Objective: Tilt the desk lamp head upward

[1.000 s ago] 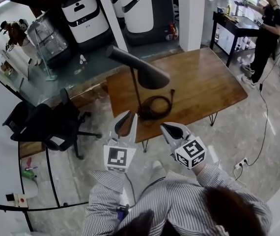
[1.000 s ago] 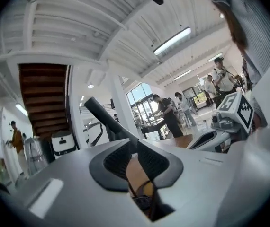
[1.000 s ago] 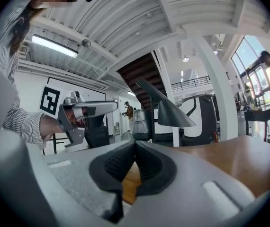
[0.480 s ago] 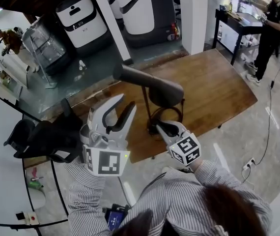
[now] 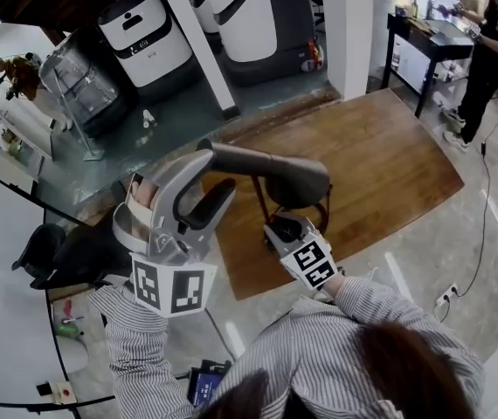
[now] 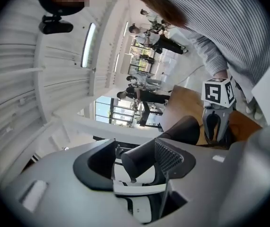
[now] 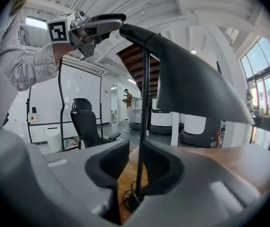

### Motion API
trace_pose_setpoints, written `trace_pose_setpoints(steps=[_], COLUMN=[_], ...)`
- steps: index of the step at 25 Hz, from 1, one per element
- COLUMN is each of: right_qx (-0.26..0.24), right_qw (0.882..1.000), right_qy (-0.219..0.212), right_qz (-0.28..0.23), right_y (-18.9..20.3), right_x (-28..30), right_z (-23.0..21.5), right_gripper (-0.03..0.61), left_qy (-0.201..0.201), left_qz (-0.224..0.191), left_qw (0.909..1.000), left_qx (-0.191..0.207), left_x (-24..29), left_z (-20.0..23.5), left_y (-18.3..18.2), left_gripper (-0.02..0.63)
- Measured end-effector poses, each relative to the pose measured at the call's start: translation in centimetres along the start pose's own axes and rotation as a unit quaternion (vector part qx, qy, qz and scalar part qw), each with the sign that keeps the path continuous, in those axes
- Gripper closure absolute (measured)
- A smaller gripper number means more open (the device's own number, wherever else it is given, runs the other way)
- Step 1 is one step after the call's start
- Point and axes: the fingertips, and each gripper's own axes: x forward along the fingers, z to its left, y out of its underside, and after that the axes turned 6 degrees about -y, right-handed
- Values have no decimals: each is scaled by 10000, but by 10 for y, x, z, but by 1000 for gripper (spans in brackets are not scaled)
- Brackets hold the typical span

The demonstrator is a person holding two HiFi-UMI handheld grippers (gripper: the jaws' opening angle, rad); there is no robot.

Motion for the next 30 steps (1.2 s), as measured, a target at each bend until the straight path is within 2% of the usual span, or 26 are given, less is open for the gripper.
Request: trace_pose_setpoints(steps=[4,9,14,18,24,30], right_qx=[-130,-171,-129,-87,-110,-119], right_qw=[9999,9997,9995,9995,9993,9994], right_qy=[-70,-167,-282,-289,-330,-306], right_qz=[44,-42,-70,44,166,130], right_y=[3,2,3,9,14,15], right_x=[15,17,15,18,30,30], right_z=[-6,-3,-6,-9,-8,-7], right_gripper=[502,502,502,502,502,502], left_qy=[256,741,1033,1331,1500,1478], left_qz=[84,127,436,529,523,508], left_qw=[9979,9929,9818,9735,9658,9672], left_qx=[591,919,1533,1782,2049,2003], left_x=[13,8,6,12,20,21], left_z=[1,0,-2,-11,-14,-16], left_y=[3,8,17,25,29,32], left_gripper=[332,328,328,328,330,351])
